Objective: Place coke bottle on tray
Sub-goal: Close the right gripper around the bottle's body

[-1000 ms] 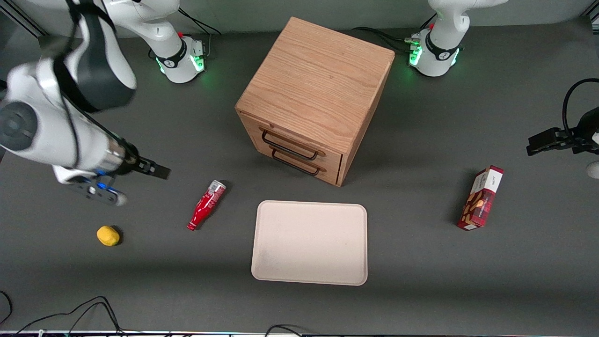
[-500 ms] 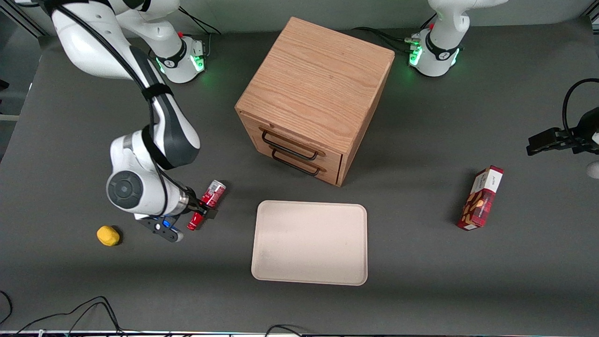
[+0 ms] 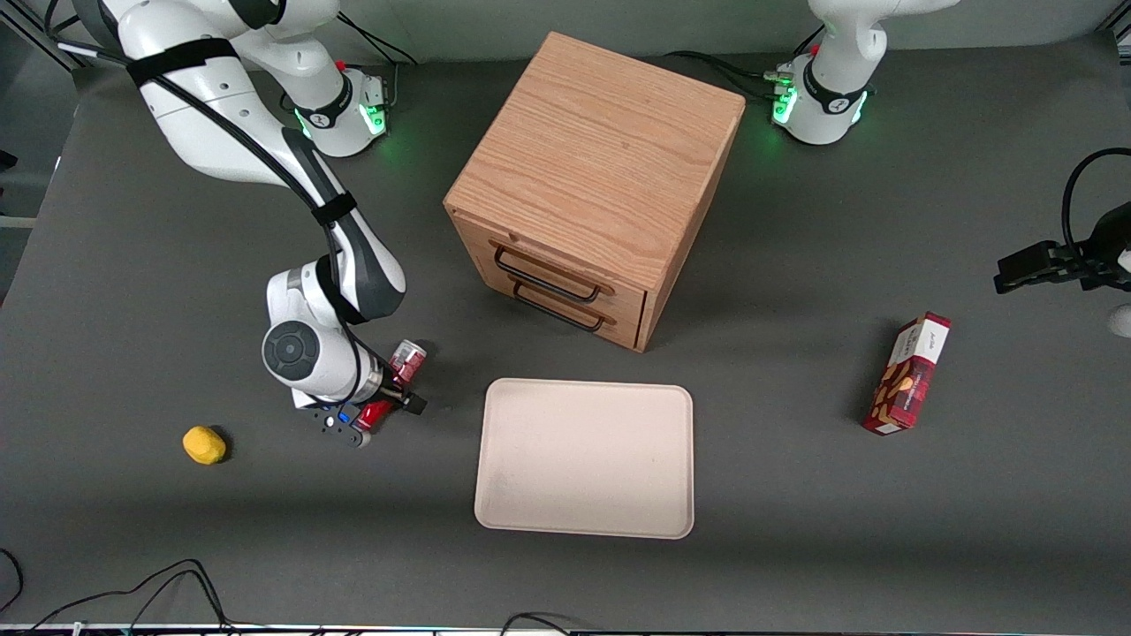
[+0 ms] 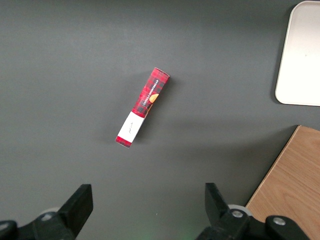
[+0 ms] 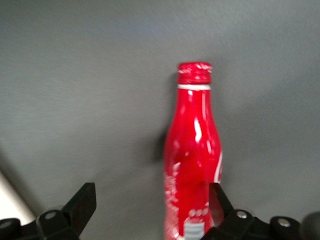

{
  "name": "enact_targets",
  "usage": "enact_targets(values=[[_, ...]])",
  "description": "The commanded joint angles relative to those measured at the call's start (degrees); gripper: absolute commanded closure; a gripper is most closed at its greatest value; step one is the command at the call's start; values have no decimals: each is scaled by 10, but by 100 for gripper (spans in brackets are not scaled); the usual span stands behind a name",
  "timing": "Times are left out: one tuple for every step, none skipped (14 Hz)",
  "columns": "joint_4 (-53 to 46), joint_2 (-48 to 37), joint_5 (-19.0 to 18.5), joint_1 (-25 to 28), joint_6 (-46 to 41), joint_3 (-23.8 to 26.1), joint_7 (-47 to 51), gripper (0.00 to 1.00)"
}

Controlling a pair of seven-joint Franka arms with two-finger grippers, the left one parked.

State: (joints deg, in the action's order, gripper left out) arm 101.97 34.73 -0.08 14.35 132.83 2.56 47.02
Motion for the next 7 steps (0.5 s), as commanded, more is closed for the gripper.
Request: enact_targets(values=[[70,-32,-23,-2,49,0,18,0],[78,-31,-24,-2,56,-2,17,0],[87,-31,-29,-2,67,-4,17,0],[94,-31,-33,-3,75,-4,17,0],[96,-31,-33,-3,79,-5,17,3],[96,-31,-33,-3,79,-5,17,18],[96,-31,-33,-3,79,-5,17,43]])
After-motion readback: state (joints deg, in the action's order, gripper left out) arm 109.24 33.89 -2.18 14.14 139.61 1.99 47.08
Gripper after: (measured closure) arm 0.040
